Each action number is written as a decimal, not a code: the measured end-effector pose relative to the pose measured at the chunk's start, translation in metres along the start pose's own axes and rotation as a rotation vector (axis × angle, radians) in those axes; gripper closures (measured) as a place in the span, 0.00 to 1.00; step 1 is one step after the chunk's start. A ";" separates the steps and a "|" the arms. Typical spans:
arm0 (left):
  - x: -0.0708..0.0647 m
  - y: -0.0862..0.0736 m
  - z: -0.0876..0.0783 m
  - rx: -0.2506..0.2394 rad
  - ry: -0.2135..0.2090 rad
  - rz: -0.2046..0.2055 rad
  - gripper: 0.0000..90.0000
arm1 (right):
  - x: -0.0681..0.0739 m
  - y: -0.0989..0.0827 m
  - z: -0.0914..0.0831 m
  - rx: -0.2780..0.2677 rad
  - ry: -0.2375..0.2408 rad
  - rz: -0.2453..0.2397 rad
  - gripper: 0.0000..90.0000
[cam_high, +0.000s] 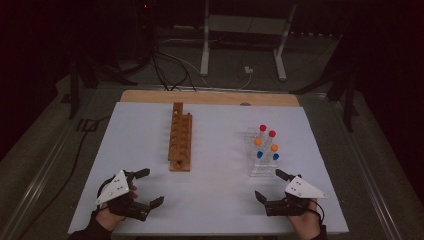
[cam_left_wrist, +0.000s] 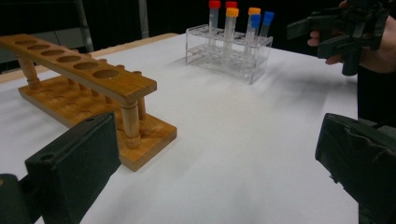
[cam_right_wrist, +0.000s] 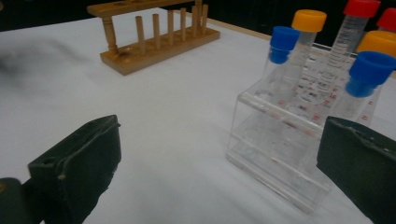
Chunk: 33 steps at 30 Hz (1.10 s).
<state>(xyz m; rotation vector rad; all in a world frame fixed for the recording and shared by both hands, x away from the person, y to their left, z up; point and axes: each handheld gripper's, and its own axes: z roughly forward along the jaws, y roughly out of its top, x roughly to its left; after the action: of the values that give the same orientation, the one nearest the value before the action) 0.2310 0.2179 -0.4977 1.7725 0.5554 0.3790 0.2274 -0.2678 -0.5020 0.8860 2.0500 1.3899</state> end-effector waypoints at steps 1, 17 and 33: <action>0.000 0.000 0.000 0.000 0.001 -0.001 0.01 | -0.001 0.000 0.000 -0.006 0.001 0.007 0.00; -0.002 0.003 -0.004 -0.032 -0.002 0.002 0.01 | -0.006 0.003 -0.001 0.047 0.005 0.090 0.00; 0.000 0.002 -0.007 -0.037 -0.015 -0.005 0.01 | -0.003 0.045 -0.015 -0.097 -0.066 0.061 0.00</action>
<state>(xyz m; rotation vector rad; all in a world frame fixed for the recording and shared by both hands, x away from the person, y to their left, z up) 0.2282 0.2228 -0.4936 1.7366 0.5389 0.3702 0.2298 -0.2672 -0.4544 0.9470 1.9047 1.4599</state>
